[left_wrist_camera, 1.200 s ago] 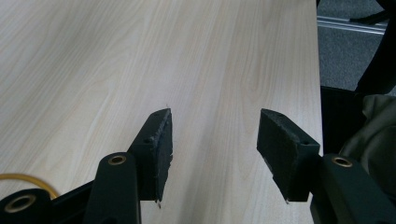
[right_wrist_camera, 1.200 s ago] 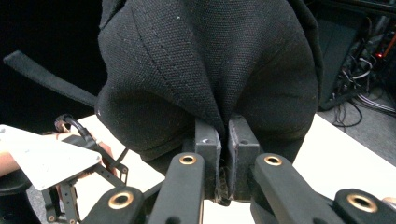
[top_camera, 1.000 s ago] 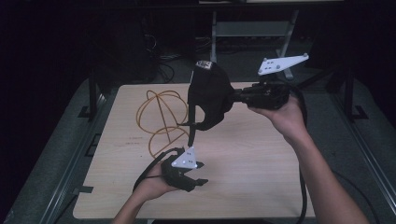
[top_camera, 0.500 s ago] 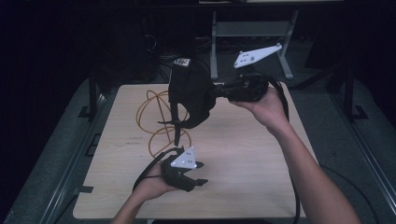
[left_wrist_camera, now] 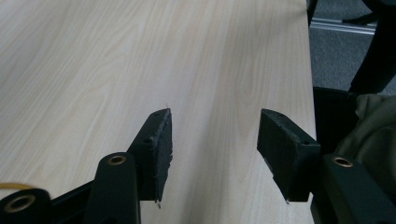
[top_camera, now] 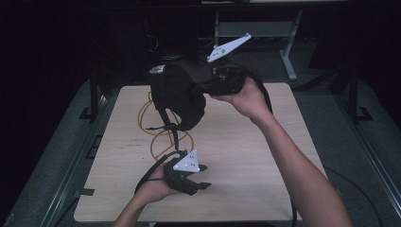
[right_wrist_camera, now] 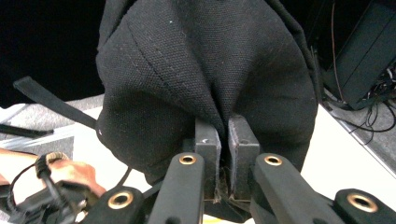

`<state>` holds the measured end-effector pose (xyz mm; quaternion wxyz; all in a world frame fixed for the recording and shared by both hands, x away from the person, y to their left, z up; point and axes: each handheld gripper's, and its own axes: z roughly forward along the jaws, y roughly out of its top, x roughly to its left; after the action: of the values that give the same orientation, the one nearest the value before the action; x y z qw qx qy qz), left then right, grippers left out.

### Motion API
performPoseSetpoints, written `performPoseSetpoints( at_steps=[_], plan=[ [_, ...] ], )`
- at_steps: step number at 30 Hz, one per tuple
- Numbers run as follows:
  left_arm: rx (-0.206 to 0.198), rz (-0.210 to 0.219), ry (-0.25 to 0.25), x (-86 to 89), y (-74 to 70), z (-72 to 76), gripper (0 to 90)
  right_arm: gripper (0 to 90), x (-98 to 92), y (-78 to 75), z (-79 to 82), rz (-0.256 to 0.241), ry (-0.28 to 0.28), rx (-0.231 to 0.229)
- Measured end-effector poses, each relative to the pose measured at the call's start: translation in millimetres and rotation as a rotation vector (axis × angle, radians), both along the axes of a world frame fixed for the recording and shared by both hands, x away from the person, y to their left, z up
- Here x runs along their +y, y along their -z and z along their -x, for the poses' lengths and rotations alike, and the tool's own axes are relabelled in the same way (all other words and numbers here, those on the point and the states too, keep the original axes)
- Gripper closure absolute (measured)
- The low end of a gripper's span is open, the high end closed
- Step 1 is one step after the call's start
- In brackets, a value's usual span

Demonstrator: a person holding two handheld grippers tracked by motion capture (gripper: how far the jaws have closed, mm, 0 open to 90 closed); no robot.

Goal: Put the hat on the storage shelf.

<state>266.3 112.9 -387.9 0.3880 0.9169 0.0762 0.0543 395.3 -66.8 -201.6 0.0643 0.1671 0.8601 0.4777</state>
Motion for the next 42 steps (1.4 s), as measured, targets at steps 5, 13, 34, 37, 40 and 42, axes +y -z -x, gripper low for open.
performPoseSetpoints(
  at_steps=[5, 13, 34, 37, 40, 42],
  plan=[
    [0.001, -0.016, 0.020, -3.9, 2.0, 2.1, 44.9, 84.5, 17.1, -5.4, -5.7, 0.023, -0.016, 0.000],
    [0.003, -0.013, 0.034, -6.7, 3.3, 3.6, 44.7, 84.3, 43.0, -13.9, -14.4, 0.050, -0.028, -0.008],
    [0.013, 0.002, 0.033, -8.5, 4.1, 3.4, 44.7, 81.8, 92.7, 5.6, -35.1, 0.029, -0.045, 0.044],
    [0.017, 0.006, 0.036, -8.8, 5.0, 2.7, 44.8, 78.9, 99.1, 10.0, -36.6, 0.031, -0.041, 0.046],
    [0.021, 0.007, 0.038, -9.0, 6.3, 2.4, 44.7, 62.3, 103.4, 15.3, -39.8, 0.023, -0.006, 0.037],
    [0.024, 0.011, 0.036, -9.0, 7.3, 3.6, 44.7, 53.1, 102.9, 17.4, -40.8, 0.024, 0.012, 0.047]
  ],
)
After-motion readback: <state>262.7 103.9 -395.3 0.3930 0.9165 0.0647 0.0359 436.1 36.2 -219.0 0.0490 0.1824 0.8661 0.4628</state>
